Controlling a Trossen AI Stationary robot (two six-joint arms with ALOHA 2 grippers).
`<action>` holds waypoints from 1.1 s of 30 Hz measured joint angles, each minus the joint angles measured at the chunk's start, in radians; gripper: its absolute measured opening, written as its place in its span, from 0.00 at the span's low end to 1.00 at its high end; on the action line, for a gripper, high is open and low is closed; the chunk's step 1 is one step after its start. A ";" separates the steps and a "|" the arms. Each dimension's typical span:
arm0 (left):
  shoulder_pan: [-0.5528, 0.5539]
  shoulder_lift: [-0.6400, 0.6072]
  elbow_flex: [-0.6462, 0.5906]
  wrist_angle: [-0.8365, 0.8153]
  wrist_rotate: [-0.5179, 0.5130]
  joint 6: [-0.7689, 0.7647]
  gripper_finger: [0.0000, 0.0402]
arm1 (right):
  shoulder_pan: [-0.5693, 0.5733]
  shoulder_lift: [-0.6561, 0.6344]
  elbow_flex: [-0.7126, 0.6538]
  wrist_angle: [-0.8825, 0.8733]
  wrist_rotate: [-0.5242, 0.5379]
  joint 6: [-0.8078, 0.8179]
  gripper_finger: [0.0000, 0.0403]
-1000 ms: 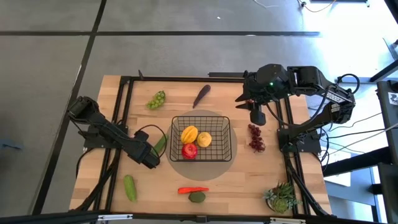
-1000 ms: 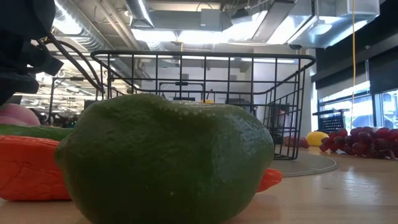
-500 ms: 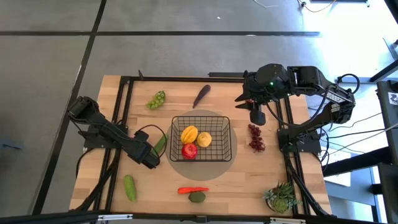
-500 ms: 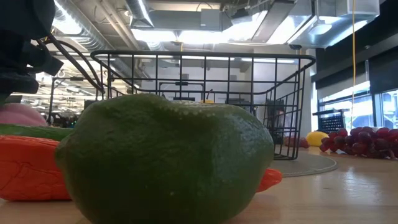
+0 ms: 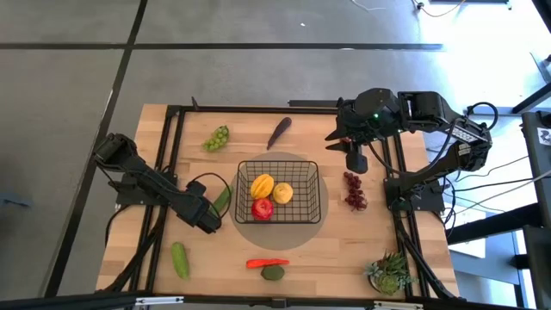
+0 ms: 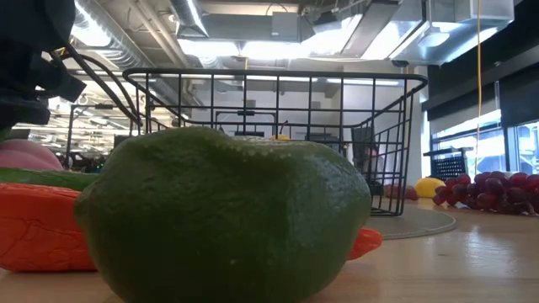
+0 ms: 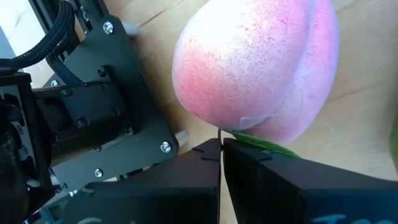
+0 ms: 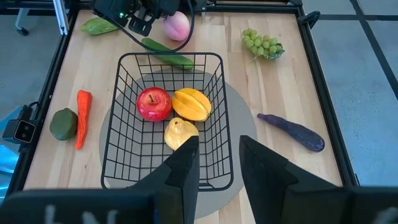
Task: Build produce basket
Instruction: Put the pink peach into the black wire basket
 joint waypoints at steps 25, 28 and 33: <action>0.008 -0.010 0.363 -0.232 -0.039 0.248 0.00 | 0.000 -0.072 0.001 0.006 0.001 -0.044 0.27; 0.024 -0.010 0.413 -0.232 -0.061 0.275 0.00 | 0.000 -0.088 0.001 0.015 0.001 -0.043 0.27; 0.054 -0.023 0.510 -0.232 -0.112 0.374 0.00 | 0.000 -0.112 0.001 0.022 0.001 -0.043 0.27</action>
